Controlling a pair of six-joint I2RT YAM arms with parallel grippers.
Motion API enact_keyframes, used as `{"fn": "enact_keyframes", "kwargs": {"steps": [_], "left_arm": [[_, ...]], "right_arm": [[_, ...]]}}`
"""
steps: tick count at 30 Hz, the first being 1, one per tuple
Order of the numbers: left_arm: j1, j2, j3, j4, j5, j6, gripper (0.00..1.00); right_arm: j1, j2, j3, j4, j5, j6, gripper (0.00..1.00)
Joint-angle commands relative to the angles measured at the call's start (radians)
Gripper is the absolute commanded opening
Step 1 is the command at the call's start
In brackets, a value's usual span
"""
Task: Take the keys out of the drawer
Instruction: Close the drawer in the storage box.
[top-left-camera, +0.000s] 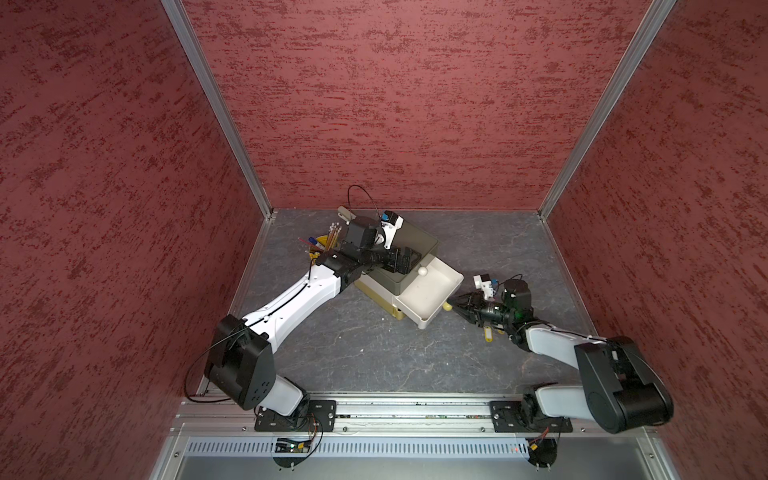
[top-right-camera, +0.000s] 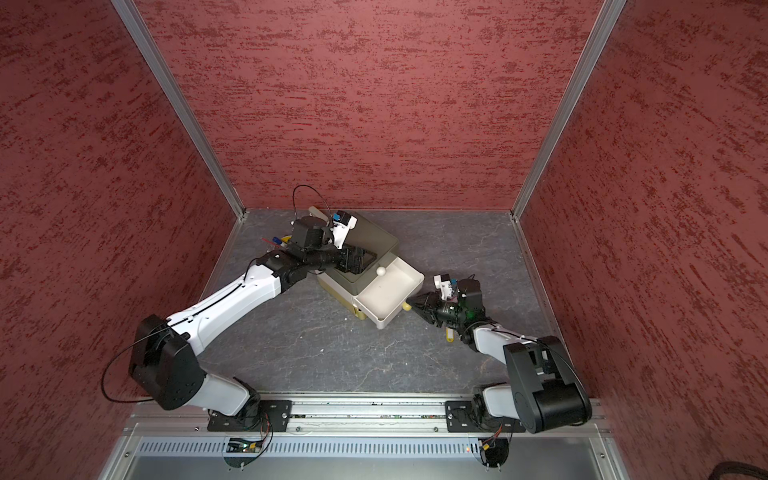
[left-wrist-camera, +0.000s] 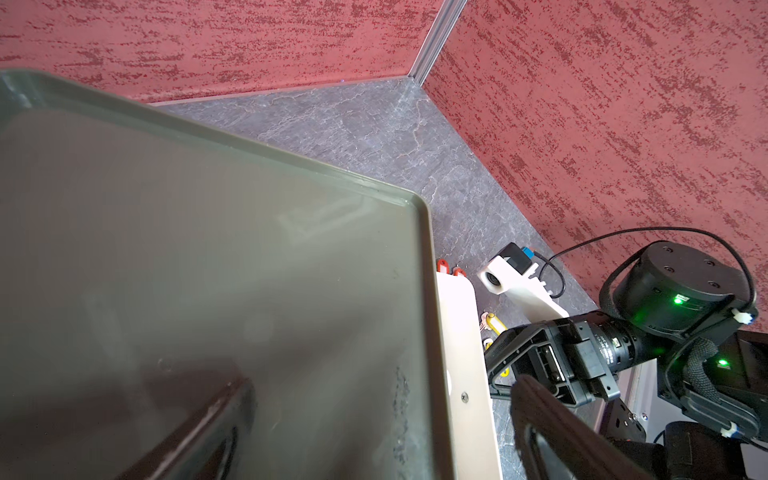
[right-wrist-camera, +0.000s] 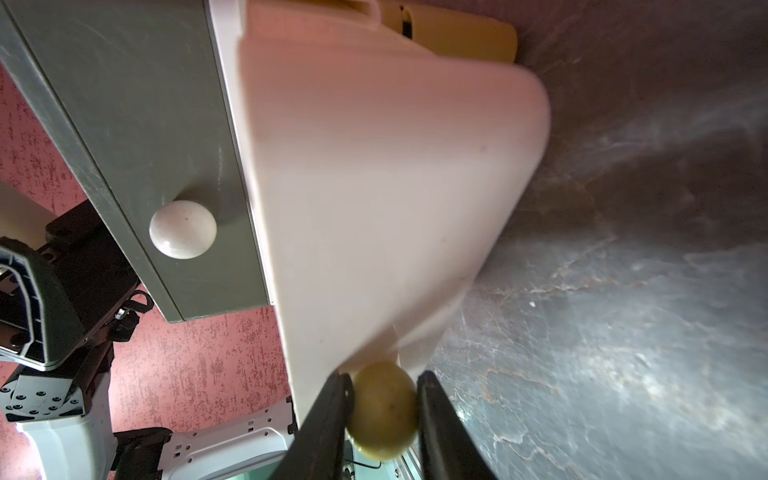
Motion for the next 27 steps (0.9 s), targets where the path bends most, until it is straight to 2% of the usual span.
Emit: {"fn": "enact_keyframes", "kwargs": {"steps": [1,27], "left_arm": [[-0.014,0.045,-0.074,-0.267,-0.003,-0.039,1.00],[-0.018,0.036,-0.090,-0.271,-0.025,-0.049,1.00]], "right_arm": [[0.027,0.073,0.001,-0.040,0.086,0.013,0.30],[0.080,0.406,0.252,0.088,0.046,0.065,0.30]]}}
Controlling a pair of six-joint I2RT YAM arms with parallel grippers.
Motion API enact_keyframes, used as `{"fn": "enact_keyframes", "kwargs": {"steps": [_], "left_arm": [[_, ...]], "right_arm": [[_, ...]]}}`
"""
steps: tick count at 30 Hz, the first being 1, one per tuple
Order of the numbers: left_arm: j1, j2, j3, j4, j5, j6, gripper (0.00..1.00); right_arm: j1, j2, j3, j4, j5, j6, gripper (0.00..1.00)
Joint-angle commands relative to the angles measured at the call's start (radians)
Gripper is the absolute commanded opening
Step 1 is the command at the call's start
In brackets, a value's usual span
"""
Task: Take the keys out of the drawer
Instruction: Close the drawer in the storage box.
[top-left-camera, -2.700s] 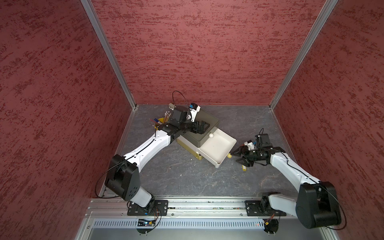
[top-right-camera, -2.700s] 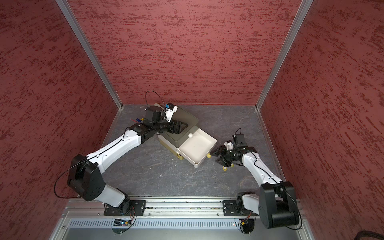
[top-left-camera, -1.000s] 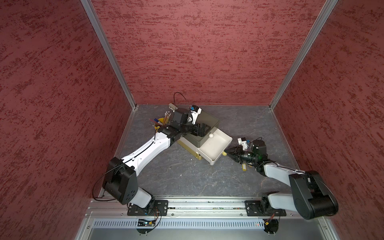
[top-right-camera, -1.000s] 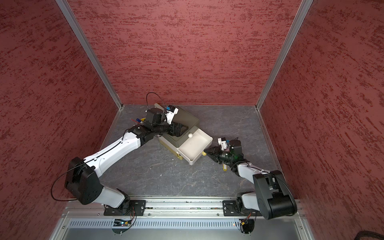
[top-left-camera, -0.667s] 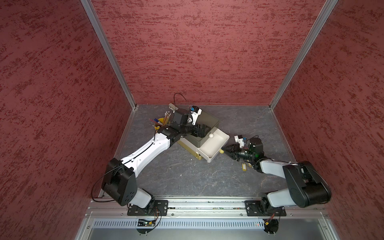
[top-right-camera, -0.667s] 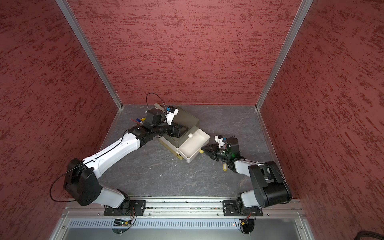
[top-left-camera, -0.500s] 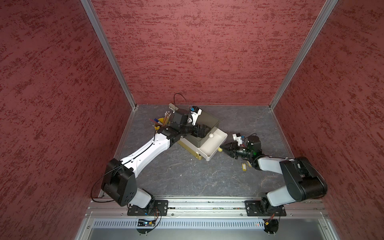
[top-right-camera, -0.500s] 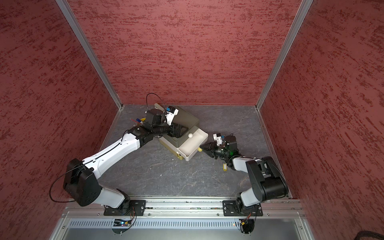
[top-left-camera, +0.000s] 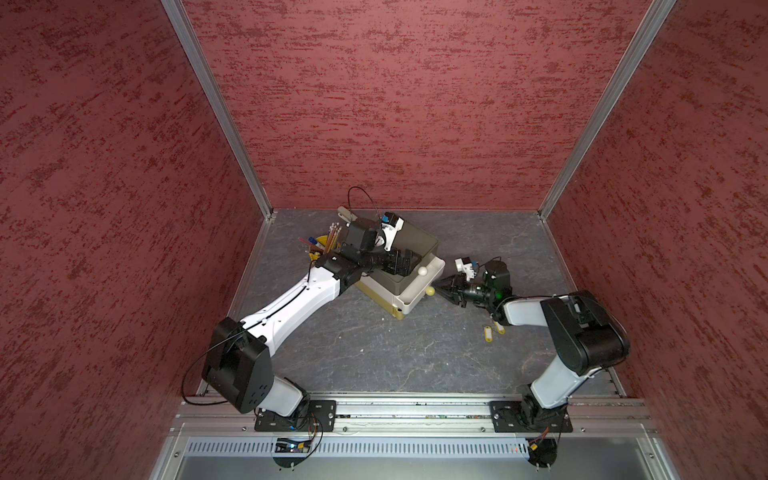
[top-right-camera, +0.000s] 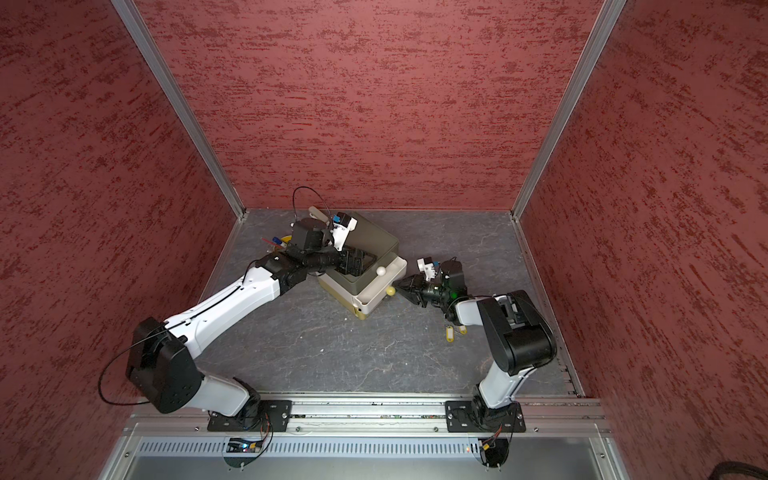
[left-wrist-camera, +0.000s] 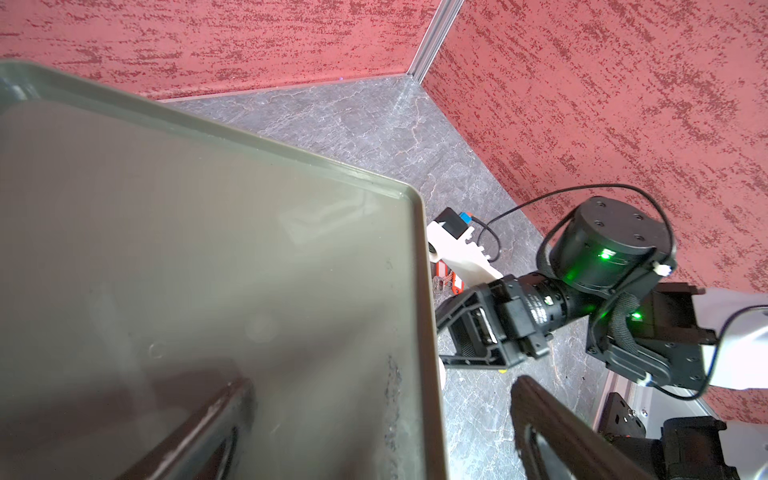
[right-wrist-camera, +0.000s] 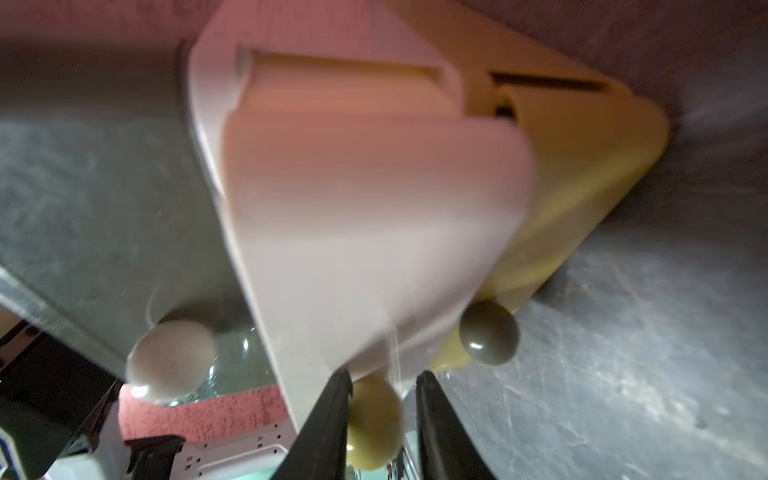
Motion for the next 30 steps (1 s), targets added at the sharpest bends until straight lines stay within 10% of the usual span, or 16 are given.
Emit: {"fn": "enact_keyframes", "kwargs": {"steps": [1,30], "left_arm": [[-0.008,0.051,-0.076,-0.271,-0.011,-0.047,1.00],[0.000,0.026,-0.090,-0.273,-0.018,-0.034,1.00]], "right_arm": [[0.019,0.060,0.017,-0.073,0.060,0.010,0.30],[0.046,-0.186,0.077,-0.531,0.131,-0.142,0.34]]}}
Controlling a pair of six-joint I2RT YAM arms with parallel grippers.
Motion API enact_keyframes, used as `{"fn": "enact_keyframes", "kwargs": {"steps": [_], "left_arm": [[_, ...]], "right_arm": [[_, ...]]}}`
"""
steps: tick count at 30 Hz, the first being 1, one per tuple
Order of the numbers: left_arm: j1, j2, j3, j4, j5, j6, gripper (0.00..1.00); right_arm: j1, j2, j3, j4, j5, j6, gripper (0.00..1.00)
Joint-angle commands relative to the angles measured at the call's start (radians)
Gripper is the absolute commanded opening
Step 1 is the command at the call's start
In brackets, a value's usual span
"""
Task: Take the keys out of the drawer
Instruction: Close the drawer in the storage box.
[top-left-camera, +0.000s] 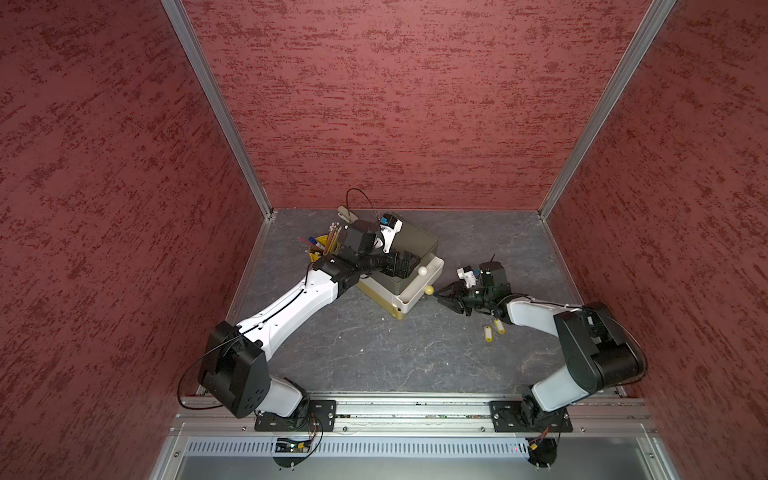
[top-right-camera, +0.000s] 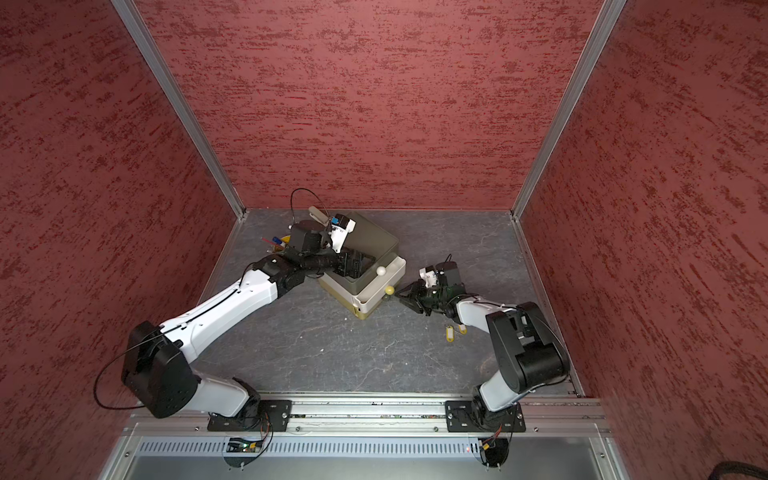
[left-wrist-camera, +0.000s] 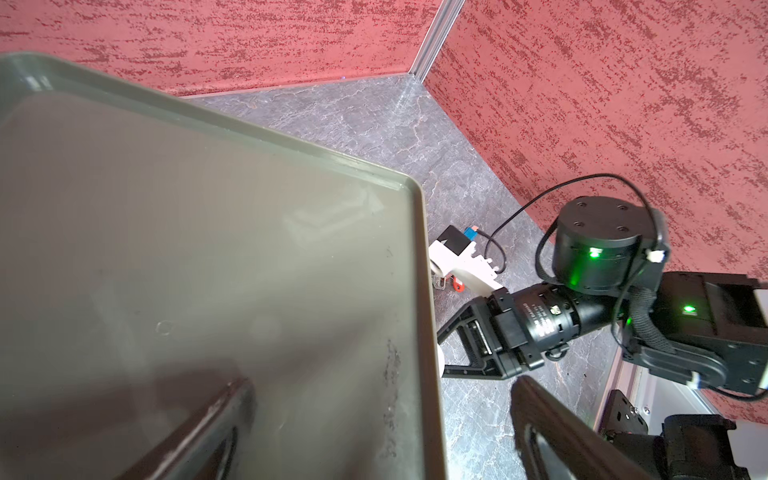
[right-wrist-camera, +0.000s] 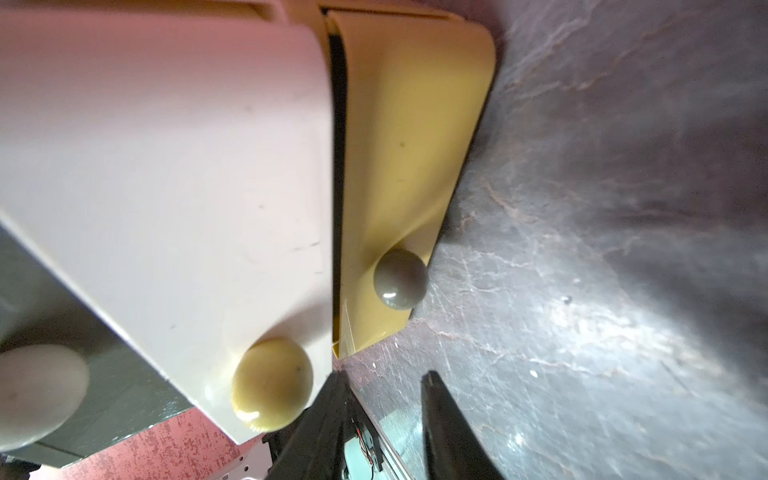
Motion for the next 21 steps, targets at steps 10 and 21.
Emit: {"fn": "enact_keyframes", "kwargs": {"steps": [10,21], "left_arm": [[0.012,0.046,-0.076,-0.271,-0.002,-0.030,1.00],[0.030,0.038,-0.092,-0.262,0.012,-0.024,1.00]], "right_arm": [[0.042,0.090,0.175,-0.014,0.026,-0.004,0.34],[0.076,0.172,0.262,-0.003,0.026,0.010,0.34]]}}
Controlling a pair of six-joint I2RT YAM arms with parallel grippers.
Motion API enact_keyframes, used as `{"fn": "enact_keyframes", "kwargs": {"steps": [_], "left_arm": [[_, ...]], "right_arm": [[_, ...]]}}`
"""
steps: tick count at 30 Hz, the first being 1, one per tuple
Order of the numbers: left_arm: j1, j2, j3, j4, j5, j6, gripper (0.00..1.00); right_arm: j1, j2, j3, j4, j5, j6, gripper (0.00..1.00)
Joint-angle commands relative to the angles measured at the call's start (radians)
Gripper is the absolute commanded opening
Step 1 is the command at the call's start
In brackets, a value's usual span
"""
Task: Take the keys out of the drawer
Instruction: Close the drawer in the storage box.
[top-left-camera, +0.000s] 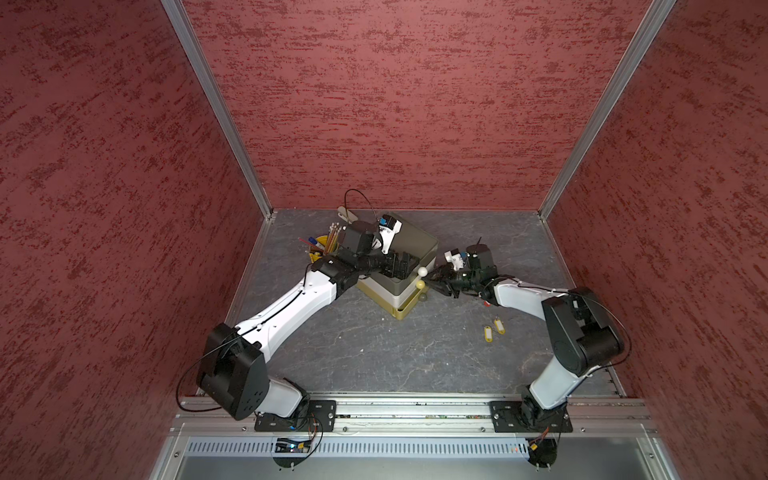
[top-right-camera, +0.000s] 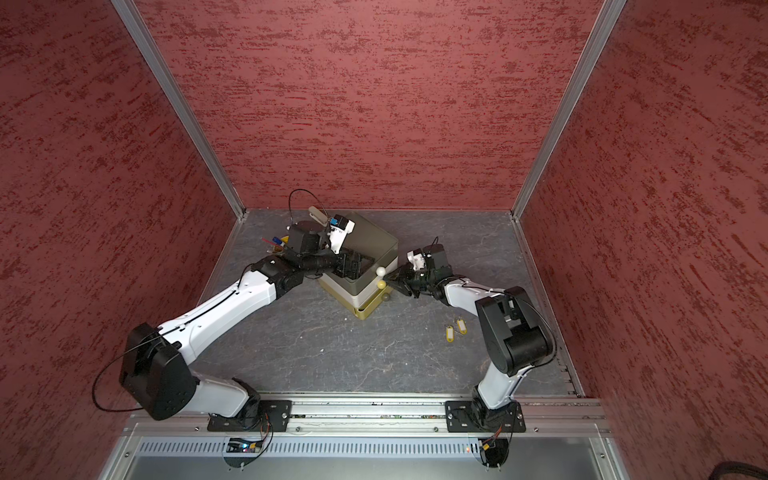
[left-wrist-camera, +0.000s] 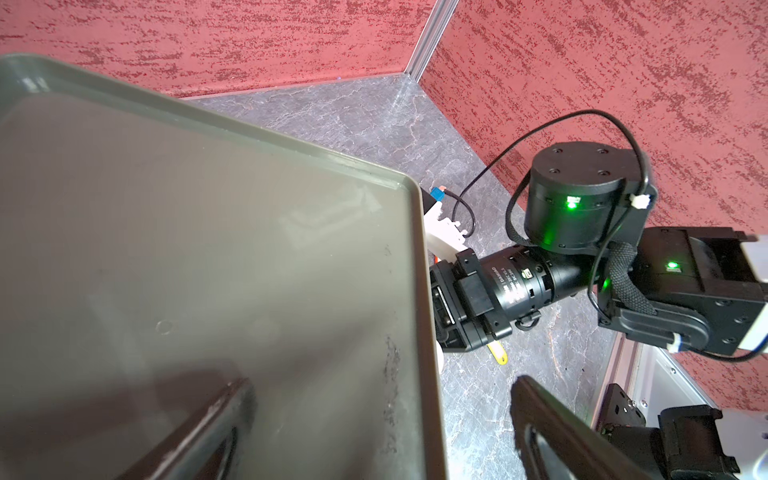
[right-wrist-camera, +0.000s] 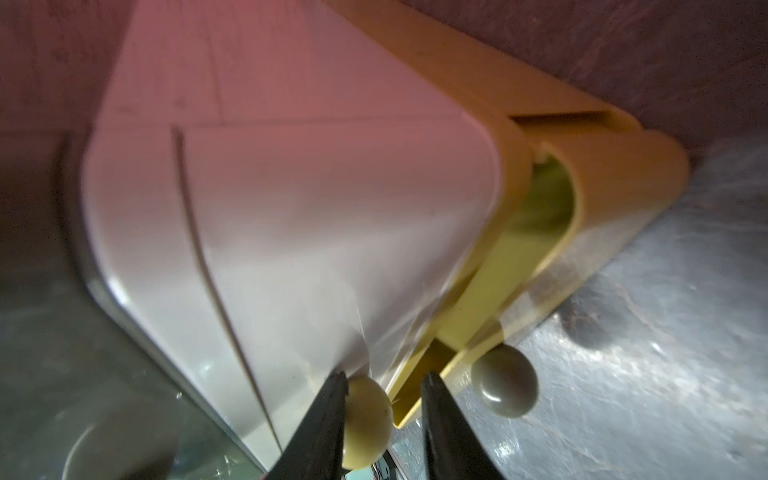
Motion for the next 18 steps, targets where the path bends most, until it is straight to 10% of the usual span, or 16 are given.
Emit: {"fn": "enact_keyframes", "kwargs": {"steps": [1,10,13,18], "left_arm": [[0.017,0.051,-0.077,-0.272,-0.007,-0.039,1.00],[0.024,0.056,-0.074,-0.262,0.006,-0.036,1.00],[0.024,0.054,-0.078,-0.256,0.006,-0.040,1.00],[0.025,0.051,-0.081,-0.248,0.009,-0.046,1.00]], "right_arm": [[0.023,0.030,0.034,0.024,0.010,0.005,0.35],[0.017,-0.076,0.006,-0.167,0.070,-0.100,0.57],[0.006,-0.149,-0.031,-0.251,0.105,-0.138,0.97],[-0.008,-0.225,-0.109,-0.288,0.121,-0.149,0.99]]}}
